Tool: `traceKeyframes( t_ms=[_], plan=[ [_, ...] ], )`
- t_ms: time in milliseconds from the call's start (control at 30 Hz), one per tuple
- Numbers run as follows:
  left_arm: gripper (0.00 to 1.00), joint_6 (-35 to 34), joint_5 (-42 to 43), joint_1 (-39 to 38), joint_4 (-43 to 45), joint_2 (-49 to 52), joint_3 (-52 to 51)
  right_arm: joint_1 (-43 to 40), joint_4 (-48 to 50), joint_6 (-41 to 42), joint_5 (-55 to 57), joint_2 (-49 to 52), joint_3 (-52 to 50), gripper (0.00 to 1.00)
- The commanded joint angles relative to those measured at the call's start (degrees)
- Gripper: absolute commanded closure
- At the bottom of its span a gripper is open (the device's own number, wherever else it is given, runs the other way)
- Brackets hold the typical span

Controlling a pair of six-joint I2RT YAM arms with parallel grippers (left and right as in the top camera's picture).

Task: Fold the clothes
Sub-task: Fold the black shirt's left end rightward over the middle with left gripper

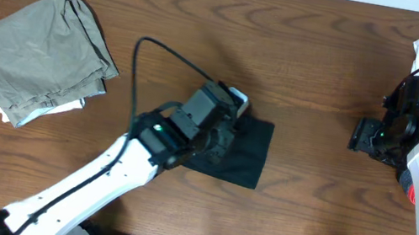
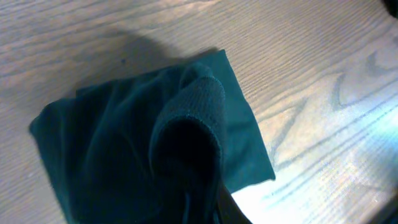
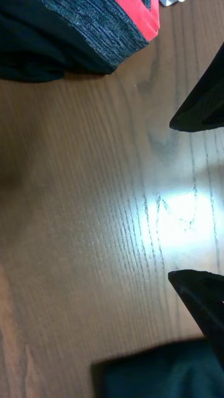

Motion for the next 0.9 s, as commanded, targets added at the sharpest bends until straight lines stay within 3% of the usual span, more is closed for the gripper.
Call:
traceKeyframes(
  t_ms=[0,233,300,467,533,600,700,867],
  plan=[
    [0.89,-1.7,-1.9,-1.2,2.1,2.8,0.8,-0.3,-0.3,-0.7,-0.5,0.0,0.3,0.31],
    [0.87,-5.9,-1.7,-1.9,5.9,5.8,0.8,-0.3,-0.2,-0.9,-1.3,0.0,0.3,0.31],
    [0.83,-8.3,-0.8,-2.0,7.1,6.1,0.8,-0.3,-0.2,-1.0,-1.3,0.0,0.3,0.31],
    [0.6,-18.7,3.6,-3.9,13.2,6.4,0.8,-0.3,-0.1,-1.3,-1.3,0.0,0.3,0.3],
    [0.59,-22.0,9.4,-4.4,16.6,6.4,0.8,-0.3,0.1,-1.3,-1.3,0.0,0.3,0.31],
    [0.59,-20.5,14.6,-4.4,19.1,6.4,0.8,-0.3,0.1,-1.3,-1.4,0.0,0.3,0.31],
    [0.65,-16.5,14.3,-2.5,17.1,5.5,0.8,-0.3,-0.2,-2.7,-3.7,0.0,0.3,0.3],
    [0.65,-16.3,12.9,6.0,10.1,3.0,0.8,-0.1,-0.2,-10.0,-15.8,0.0,0.3,0.3]
  ],
)
